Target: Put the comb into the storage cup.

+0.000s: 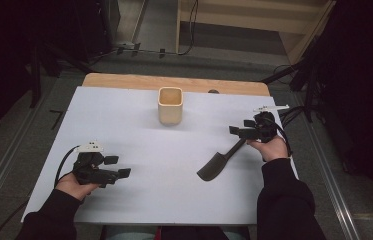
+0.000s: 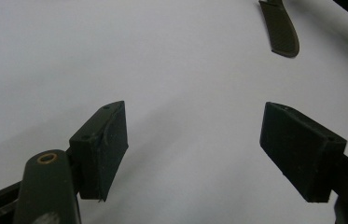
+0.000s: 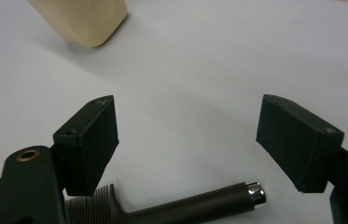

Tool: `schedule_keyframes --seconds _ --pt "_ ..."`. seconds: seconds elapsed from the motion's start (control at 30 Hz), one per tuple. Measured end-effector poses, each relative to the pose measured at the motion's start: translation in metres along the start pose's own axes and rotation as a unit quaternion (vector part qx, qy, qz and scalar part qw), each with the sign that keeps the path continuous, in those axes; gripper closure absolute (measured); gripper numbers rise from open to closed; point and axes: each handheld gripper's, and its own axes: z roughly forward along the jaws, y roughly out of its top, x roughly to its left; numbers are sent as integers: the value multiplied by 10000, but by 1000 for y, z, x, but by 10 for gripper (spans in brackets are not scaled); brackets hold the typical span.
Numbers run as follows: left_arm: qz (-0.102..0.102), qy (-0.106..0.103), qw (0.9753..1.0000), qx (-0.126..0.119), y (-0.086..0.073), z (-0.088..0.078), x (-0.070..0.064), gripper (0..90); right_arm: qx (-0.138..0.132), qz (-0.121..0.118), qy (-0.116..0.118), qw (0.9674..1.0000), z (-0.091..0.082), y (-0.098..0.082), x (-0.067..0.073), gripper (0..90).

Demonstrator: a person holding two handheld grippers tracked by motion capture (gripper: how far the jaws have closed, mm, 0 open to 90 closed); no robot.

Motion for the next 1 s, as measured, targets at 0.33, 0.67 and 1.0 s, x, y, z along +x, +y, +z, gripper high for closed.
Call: schedule_keyframes --seconds 0.33,0.67,1.0 --pt "14 -4 10000 8 0 0 0 238 128 11 -42 9999 7 -2 -3 205" --pt "17 -1 10000 12 0 0 0 238 224 107 -106 9996 8 -9 -9 489" --pt "23 15 10000 22 0 1 0 238 362 107 -279 9989 12 -20 -16 876"
